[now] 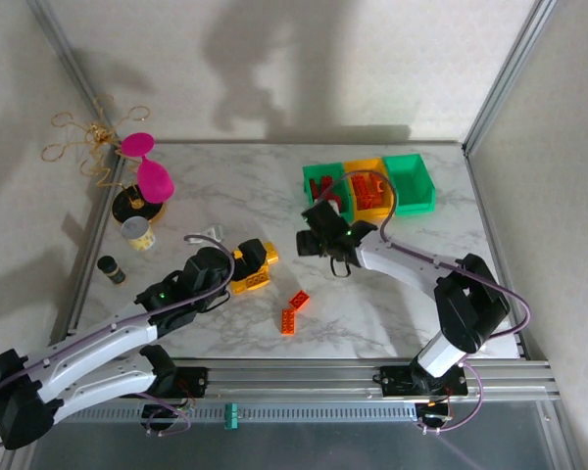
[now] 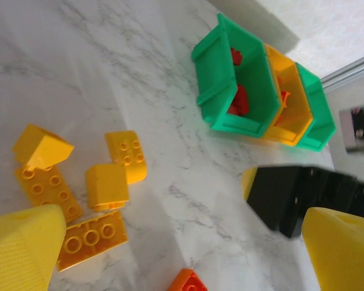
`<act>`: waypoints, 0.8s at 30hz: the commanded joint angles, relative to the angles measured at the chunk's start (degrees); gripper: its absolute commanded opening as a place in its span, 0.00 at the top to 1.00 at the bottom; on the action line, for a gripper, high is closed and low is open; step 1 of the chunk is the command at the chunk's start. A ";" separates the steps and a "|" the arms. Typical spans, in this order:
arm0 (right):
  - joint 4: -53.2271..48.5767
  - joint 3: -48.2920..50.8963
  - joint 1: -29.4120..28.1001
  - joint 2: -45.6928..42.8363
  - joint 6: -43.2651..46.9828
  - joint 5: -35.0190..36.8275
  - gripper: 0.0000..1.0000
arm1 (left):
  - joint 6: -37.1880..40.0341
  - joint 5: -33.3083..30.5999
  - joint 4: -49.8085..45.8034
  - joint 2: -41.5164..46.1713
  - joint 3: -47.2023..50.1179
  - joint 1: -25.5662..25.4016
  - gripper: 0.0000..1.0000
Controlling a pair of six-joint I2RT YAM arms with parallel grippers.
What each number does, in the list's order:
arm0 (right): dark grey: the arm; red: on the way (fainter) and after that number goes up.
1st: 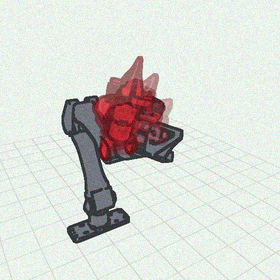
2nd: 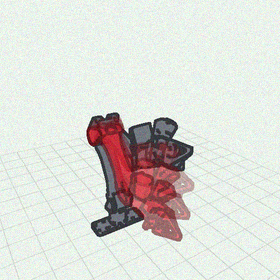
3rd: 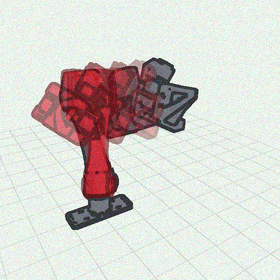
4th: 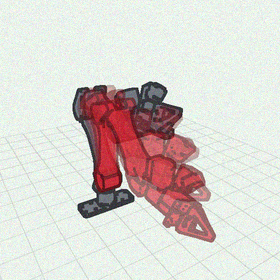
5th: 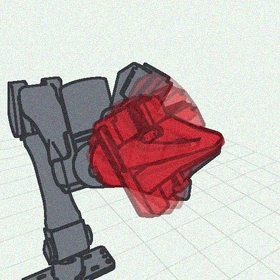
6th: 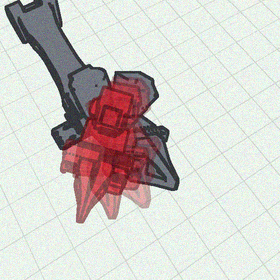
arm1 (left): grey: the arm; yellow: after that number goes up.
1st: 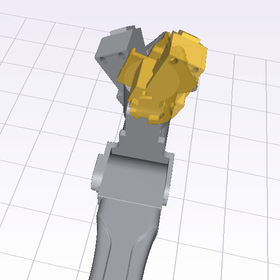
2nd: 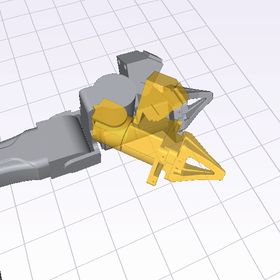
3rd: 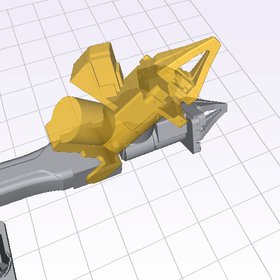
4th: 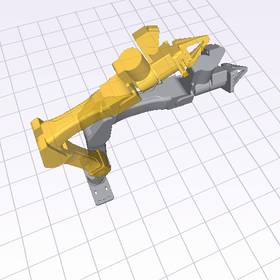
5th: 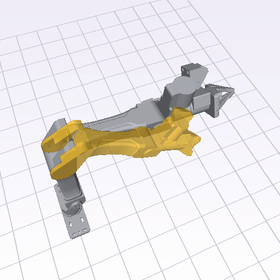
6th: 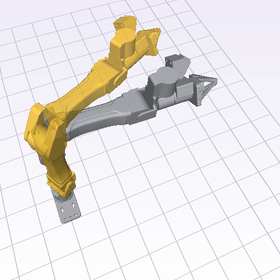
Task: Sort the legos into containers by color
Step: Pick up the lego from the bottom-center of the table.
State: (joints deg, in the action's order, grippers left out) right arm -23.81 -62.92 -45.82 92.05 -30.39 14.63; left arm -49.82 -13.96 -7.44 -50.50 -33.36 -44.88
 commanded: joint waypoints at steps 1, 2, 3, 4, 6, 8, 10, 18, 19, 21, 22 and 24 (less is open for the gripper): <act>-3.26 3.05 -3.86 -2.35 -9.25 -2.92 0.18 | -2.59 -2.12 -3.41 2.22 2.10 0.56 0.00; -3.40 3.84 -5.23 -2.48 -12.06 -3.24 0.17 | -2.82 -2.13 -4.05 2.74 2.33 0.50 0.00; -3.20 4.44 -6.51 -2.49 -14.23 -3.78 0.17 | -3.10 -2.13 -4.53 2.97 2.45 0.50 0.00; -3.36 4.81 -8.14 -2.27 -16.54 -3.59 0.16 | -3.25 -2.22 -5.04 3.29 2.64 0.50 0.00; -3.66 4.97 -10.94 -1.26 -20.09 -2.93 0.15 | -3.44 -2.22 -5.34 4.02 3.08 0.50 0.01; -4.07 5.25 -13.54 -0.04 -23.51 -1.55 0.15 | -3.69 -2.22 -5.38 4.52 3.55 0.50 0.00; -4.36 5.34 -14.20 1.19 -25.26 -1.57 0.15 | -3.79 -2.22 -5.35 4.66 3.80 0.50 0.00; -5.46 4.33 -14.61 6.03 -30.05 -1.90 0.14 | -3.22 -2.13 -4.52 4.47 3.88 0.53 0.00; -5.39 4.09 -14.80 6.65 -30.31 -1.85 0.14 | -3.12 -2.21 -4.60 4.45 3.92 0.45 0.00; -5.49 3.94 -14.91 7.64 -30.80 -1.62 0.14 | -3.08 -2.13 -4.77 4.43 3.81 0.50 0.00; -5.69 3.94 -14.91 8.18 -31.00 -1.63 0.15 | -3.03 -2.10 -4.81 4.37 3.86 0.50 0.00; -6.55 3.93 -15.13 8.81 -31.51 -1.16 0.17 | -3.02 -2.30 -5.02 4.58 3.90 0.50 0.00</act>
State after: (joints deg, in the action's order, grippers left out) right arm -27.90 -58.37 -60.25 99.83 -59.46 11.97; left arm -52.77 -14.83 -11.44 -46.48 -29.89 -44.88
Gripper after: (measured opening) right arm 0.838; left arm 0.996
